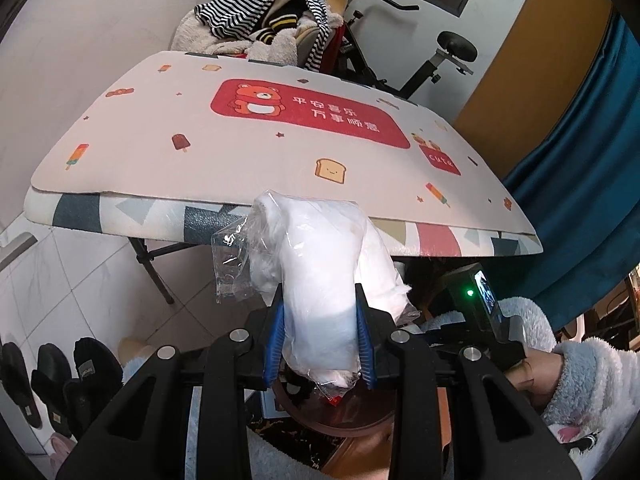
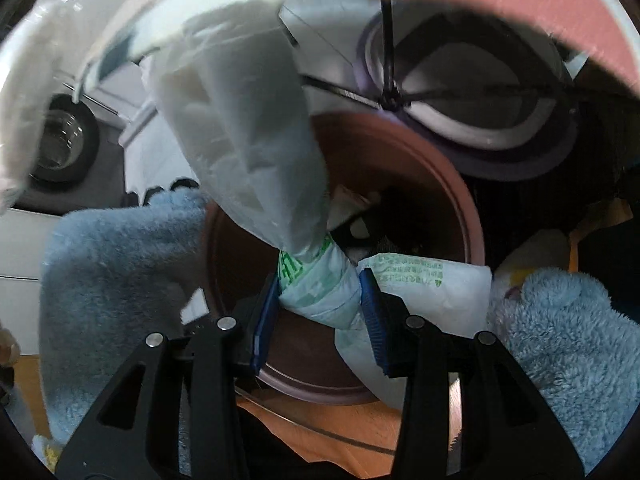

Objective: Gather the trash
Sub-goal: 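Carry both bags over the bin and open the right tool to drop the tied bag, then open the left tool to drop the white wrapped bundle into the bin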

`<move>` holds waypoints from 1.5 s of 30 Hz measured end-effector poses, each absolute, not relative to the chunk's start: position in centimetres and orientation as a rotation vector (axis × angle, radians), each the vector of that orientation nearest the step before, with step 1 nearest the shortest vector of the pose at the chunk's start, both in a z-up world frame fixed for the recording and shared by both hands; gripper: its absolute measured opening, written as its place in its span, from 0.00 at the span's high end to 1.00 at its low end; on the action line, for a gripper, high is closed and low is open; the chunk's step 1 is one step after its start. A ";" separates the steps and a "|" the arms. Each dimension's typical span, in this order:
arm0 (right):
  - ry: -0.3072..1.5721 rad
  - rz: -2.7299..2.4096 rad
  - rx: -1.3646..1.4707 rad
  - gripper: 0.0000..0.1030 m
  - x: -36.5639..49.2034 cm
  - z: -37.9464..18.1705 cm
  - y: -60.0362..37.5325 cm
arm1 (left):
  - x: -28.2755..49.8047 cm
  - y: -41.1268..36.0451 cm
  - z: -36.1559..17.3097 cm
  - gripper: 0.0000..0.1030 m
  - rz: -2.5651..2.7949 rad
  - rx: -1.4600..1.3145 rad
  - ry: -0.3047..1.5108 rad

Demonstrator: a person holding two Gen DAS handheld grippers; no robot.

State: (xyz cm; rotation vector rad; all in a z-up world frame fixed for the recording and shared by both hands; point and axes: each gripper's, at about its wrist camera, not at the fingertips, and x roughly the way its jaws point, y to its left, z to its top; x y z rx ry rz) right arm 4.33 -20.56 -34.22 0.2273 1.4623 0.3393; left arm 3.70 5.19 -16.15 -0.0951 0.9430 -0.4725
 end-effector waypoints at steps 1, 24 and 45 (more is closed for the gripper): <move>1.468 0.337 0.227 0.56 4.2 -34.5 -20.5 | 3.7 5.2 -16.2 0.70 -0.474 -0.094 0.945; 0.857 0.280 0.190 0.06 1.9 -21.8 -25.9 | 3.5 -1.0 -20.4 0.70 -0.581 0.037 0.973; 0.710 0.146 0.055 0.06 1.0 -21.8 -27.5 | 2.5 -5.8 -26.2 0.66 -0.665 0.139 0.989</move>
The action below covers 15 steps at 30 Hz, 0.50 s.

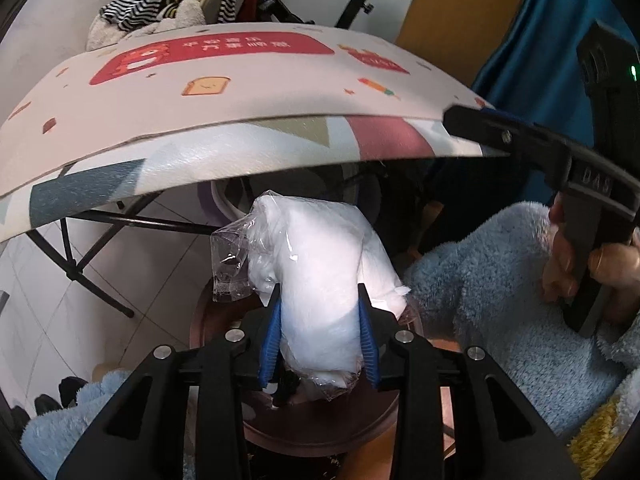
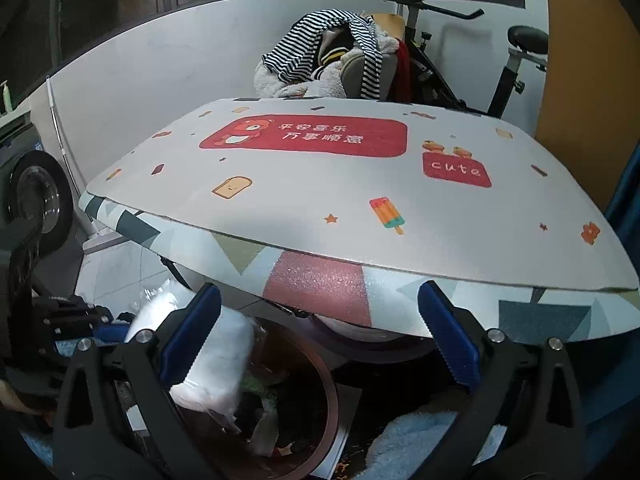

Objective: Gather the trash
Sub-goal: 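Open the left tool to drop the white wrapped bundle into the bin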

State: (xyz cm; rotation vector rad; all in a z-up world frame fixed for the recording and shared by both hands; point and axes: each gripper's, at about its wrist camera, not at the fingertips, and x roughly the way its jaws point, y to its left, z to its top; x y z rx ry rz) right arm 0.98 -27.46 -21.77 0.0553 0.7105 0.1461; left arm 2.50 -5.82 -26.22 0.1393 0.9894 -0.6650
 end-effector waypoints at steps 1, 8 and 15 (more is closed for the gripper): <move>0.712 0.144 0.059 0.06 1.0 -21.8 -27.5 | 2.4 -5.9 -26.3 0.63 -0.665 0.149 0.994; 0.711 0.141 0.064 0.06 0.9 -21.8 -27.6 | 2.8 -5.3 -26.2 0.16 -0.592 0.133 0.968; 0.720 0.135 0.075 0.06 0.9 -21.9 -27.8 | 3.6 -3.0 -25.0 0.11 -0.440 0.056 0.916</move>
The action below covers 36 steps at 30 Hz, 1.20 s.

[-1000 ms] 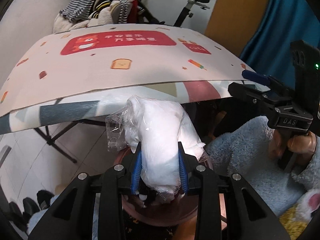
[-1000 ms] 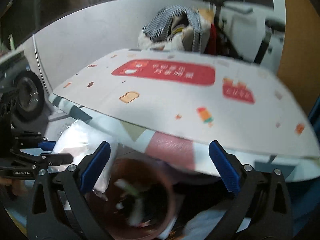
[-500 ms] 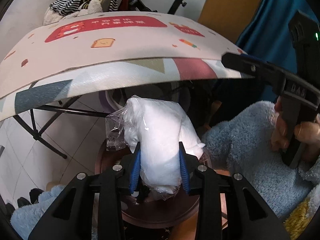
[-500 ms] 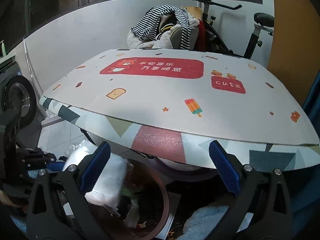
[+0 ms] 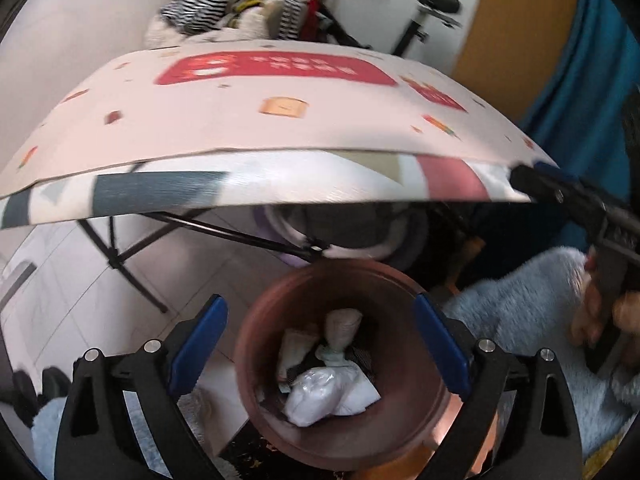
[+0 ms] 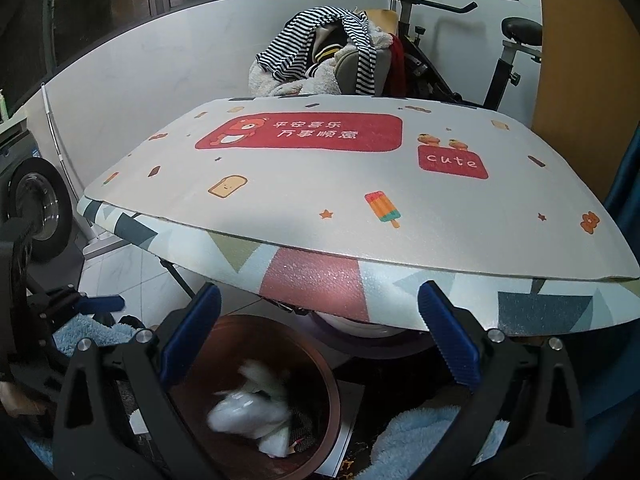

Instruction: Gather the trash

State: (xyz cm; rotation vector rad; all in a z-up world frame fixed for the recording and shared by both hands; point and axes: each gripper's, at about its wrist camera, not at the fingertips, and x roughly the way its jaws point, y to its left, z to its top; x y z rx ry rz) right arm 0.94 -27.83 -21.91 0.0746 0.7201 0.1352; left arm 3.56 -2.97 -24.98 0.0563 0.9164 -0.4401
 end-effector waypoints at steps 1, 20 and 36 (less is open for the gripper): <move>0.721 0.134 0.076 0.06 0.9 -21.9 -27.8 | 3.6 -2.5 -24.7 0.10 -0.421 0.039 0.904; 0.730 0.131 0.090 0.06 1.1 -22.2 -27.9 | 3.8 0.0 -22.7 0.08 -0.277 -0.009 0.822; 0.669 0.054 -0.032 0.06 3.8 -10.9 -27.9 | 4.5 0.1 -3.1 0.06 -0.111 0.054 0.415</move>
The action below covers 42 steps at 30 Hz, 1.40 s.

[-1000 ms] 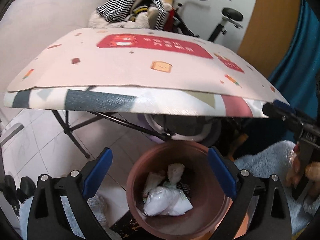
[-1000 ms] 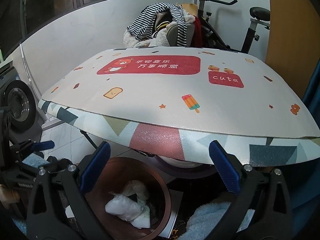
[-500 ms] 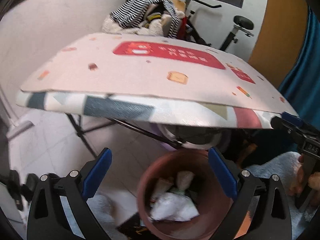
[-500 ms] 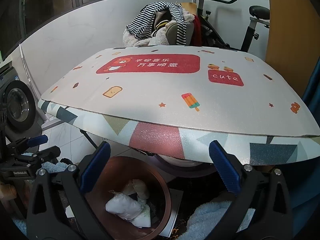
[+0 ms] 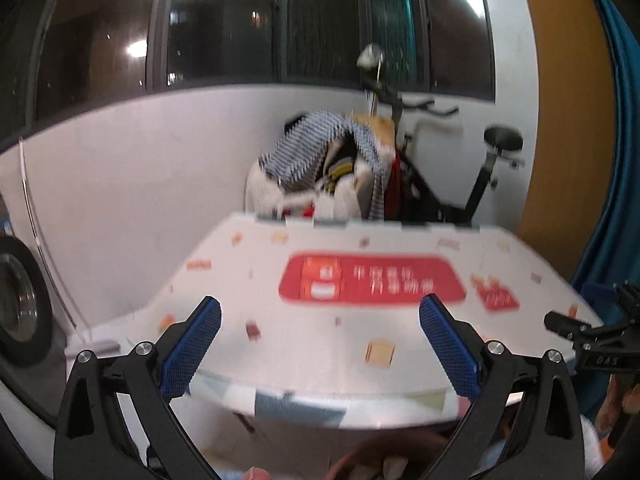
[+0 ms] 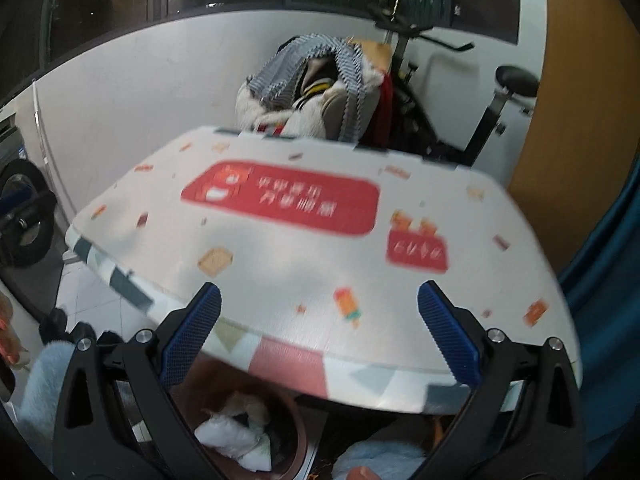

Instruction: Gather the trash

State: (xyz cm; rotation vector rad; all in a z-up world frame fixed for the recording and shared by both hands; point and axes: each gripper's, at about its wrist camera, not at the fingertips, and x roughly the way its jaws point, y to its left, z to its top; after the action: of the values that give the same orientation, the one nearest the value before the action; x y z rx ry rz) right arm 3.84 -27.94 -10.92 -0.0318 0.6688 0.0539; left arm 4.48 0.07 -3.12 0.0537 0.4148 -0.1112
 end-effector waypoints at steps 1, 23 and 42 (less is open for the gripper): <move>0.664 0.050 -0.023 0.06 3.9 -9.9 -28.1 | 4.1 0.0 -2.0 0.06 -0.095 0.053 0.387; 0.582 0.023 0.052 0.06 1.4 -2.9 -28.5 | 1.7 -0.7 2.3 0.06 -0.083 0.058 0.410; 0.570 0.002 0.071 0.06 0.3 -3.1 -28.6 | 0.8 -0.2 2.3 0.06 -0.053 0.046 0.387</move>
State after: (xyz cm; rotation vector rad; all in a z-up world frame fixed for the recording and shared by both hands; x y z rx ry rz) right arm 0.28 -28.65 -3.08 0.0709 0.5698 0.0025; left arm 0.80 -0.18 2.26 0.0460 0.3868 -0.0531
